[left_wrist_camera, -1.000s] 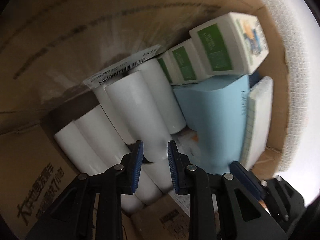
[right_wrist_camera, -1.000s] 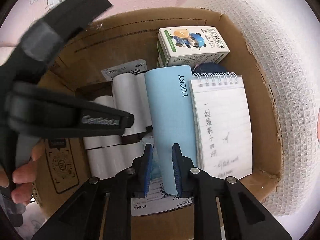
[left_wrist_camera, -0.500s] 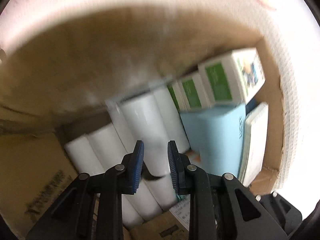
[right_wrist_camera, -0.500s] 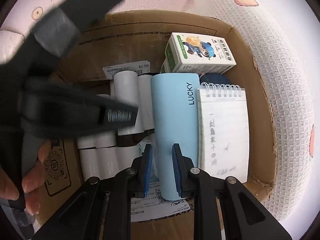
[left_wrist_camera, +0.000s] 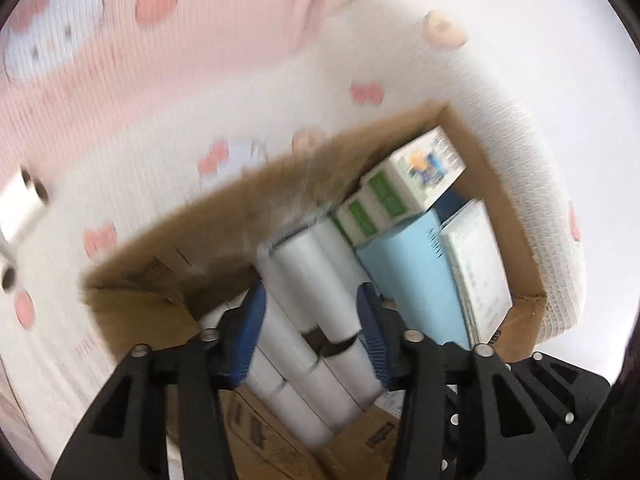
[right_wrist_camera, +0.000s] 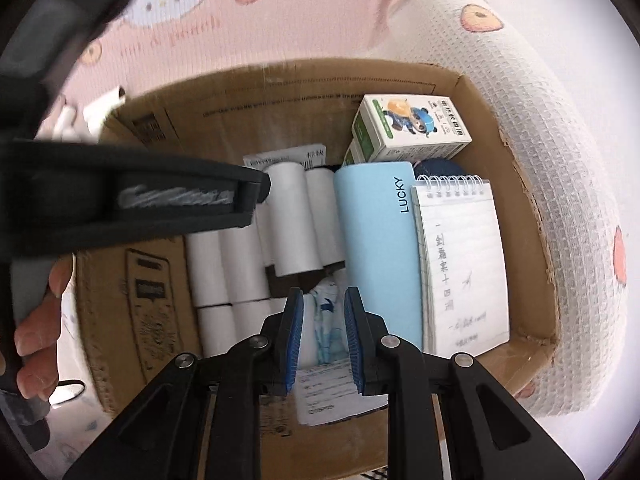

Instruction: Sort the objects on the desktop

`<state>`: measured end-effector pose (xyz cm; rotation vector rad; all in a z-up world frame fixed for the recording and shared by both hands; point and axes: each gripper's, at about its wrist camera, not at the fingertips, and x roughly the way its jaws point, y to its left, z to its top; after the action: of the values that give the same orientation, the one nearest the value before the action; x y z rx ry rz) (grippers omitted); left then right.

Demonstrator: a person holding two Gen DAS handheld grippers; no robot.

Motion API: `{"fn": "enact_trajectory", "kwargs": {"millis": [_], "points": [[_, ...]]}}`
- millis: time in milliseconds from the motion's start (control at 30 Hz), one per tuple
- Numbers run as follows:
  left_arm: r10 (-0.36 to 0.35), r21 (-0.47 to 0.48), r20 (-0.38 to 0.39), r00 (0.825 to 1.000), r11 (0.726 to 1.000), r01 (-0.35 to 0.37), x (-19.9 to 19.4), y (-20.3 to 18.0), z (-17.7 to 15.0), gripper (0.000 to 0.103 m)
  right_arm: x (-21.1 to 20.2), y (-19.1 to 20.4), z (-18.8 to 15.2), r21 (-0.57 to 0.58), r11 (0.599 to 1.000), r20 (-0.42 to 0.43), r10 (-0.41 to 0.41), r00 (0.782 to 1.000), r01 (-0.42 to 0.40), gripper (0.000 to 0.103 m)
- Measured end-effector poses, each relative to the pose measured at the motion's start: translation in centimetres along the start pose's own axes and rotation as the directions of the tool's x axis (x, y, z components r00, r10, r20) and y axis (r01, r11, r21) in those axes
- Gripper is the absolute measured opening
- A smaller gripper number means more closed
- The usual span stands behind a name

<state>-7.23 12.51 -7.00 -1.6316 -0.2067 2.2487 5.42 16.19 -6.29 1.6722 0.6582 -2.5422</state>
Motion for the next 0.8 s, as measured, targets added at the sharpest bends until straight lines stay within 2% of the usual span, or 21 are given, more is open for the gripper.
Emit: {"fn": "enact_trajectory", "kwargs": {"millis": [67, 100, 167, 267, 333, 400, 467, 533, 633, 667, 800], "points": [[0.001, 0.043, 0.063, 0.998, 0.999, -0.003, -1.5, -0.2, -0.3, 0.058, -0.2, -1.0, 0.2, 0.054, 0.998, 0.034, 0.031, 0.999, -0.033, 0.017], [-0.003, 0.062, 0.077, 0.997, 0.998, -0.002, -1.3, -0.5, 0.7, 0.059, -0.4, -0.8, 0.3, 0.072, 0.996, 0.050, 0.044, 0.998, -0.048, 0.017], [0.003, 0.111, 0.117, 0.993, 0.994, -0.016, -1.9, -0.5, -0.2, 0.060, -1.0, -0.1, 0.5, 0.102, 0.992, 0.080, 0.068, 0.994, -0.076, 0.017], [-0.001, 0.179, 0.184, 0.983, 0.983, -0.033, -3.1, -0.4, -0.7, 0.061, -1.5, 1.8, 1.7, 0.104, 0.990, 0.102, 0.082, 0.991, -0.093, 0.017], [-0.014, 0.187, 0.204, 0.979, 0.982, -0.024, -3.4, -0.4, -0.2, 0.062, -2.1, 3.1, 0.5, 0.085, 0.993, 0.108, 0.073, 0.992, -0.082, 0.017], [-0.010, 0.181, 0.213, 0.977, 0.983, -0.029, -5.0, 0.1, -1.0, 0.062, -2.2, 4.7, 0.2, 0.058, 0.998, 0.110, 0.033, 0.993, -0.039, 0.017], [-0.020, 0.186, 0.219, 0.976, 0.982, -0.021, -5.4, 0.7, -1.9, 0.062, -1.2, 2.8, 0.0, 0.030, 1.000, 0.103, -0.003, 0.995, -0.001, 0.017], [-0.027, 0.205, 0.201, 0.979, 0.979, -0.015, -5.7, 1.2, -2.7, 0.062, -1.6, 3.6, -0.5, -0.005, 1.000, 0.100, -0.029, 0.995, 0.029, 0.017], [0.054, 0.228, 0.124, 0.991, 0.970, -0.081, -6.0, 1.6, -3.4, 0.062, -2.5, 3.0, -1.0, -0.060, 0.996, 0.100, -0.059, 0.993, 0.065, 0.017], [0.062, 0.238, 0.110, 0.992, 0.967, -0.087, -6.3, 1.6, -3.5, 0.062, -2.4, 2.7, -2.2, -0.078, 0.994, 0.102, -0.070, 0.992, 0.078, 0.017], [0.044, 0.267, 0.121, 0.992, 0.961, -0.076, -8.6, 1.7, -4.4, 0.063, -5.8, 3.9, -4.6, -0.145, 0.978, 0.133, -0.130, 0.983, 0.149, 0.017]]}}
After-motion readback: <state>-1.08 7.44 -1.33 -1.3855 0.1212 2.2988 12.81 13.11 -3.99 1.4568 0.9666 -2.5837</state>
